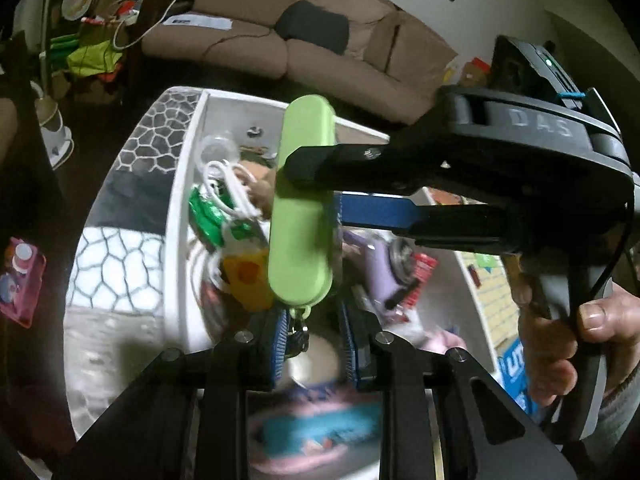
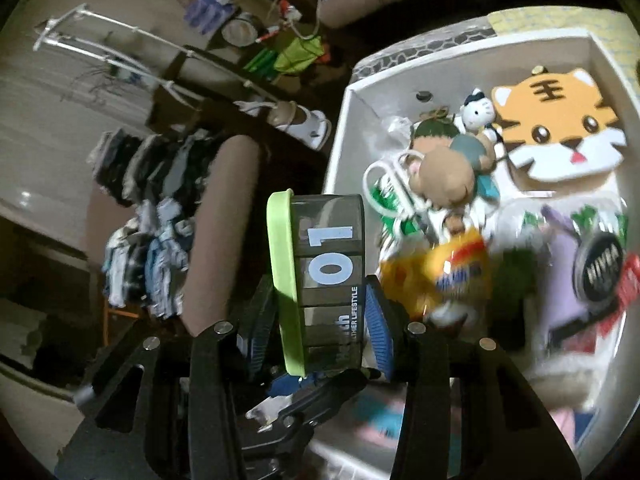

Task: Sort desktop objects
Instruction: 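Lift the green-lidded box with the left tool and carry it over the bin, then lower the green-lidded box into the bin and open the left tool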

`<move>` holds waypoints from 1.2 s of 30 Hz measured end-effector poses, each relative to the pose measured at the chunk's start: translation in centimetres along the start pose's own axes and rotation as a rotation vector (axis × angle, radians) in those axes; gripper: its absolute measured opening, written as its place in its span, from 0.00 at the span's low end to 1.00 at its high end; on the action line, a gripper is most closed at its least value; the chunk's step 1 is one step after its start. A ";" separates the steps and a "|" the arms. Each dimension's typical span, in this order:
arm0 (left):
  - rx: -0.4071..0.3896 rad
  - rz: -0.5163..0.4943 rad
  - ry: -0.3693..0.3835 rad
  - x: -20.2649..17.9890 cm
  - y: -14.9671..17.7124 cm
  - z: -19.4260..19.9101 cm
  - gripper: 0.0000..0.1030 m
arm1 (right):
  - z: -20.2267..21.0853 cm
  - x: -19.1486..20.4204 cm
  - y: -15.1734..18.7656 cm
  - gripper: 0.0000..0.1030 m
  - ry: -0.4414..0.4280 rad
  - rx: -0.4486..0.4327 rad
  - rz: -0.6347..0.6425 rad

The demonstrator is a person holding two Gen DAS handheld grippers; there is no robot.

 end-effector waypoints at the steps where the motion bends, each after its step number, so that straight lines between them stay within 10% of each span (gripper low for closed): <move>1: 0.008 -0.008 -0.016 0.5 -0.2 -0.5 0.21 | -0.9 0.0 -0.6 0.39 0.019 -0.003 0.002; 20: 0.075 -0.121 -0.153 1.6 2.2 -1.8 0.25 | -10.1 -1.0 -3.2 0.39 0.247 -0.006 0.025; 36: 0.086 -0.135 -0.207 0.3 2.9 -0.9 0.35 | -5.2 -2.2 -2.8 0.55 0.223 0.005 0.020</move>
Point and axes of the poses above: each gripper's, at about its wrist camera, not at the fingertips, and z roughly against the way its jaws point, x to its left, y to its underside, the point moved 3 cm from there along -z, roughly the way its jaws point, and after that the axes turned 14 degrees about -z, right-handed, at the moved point
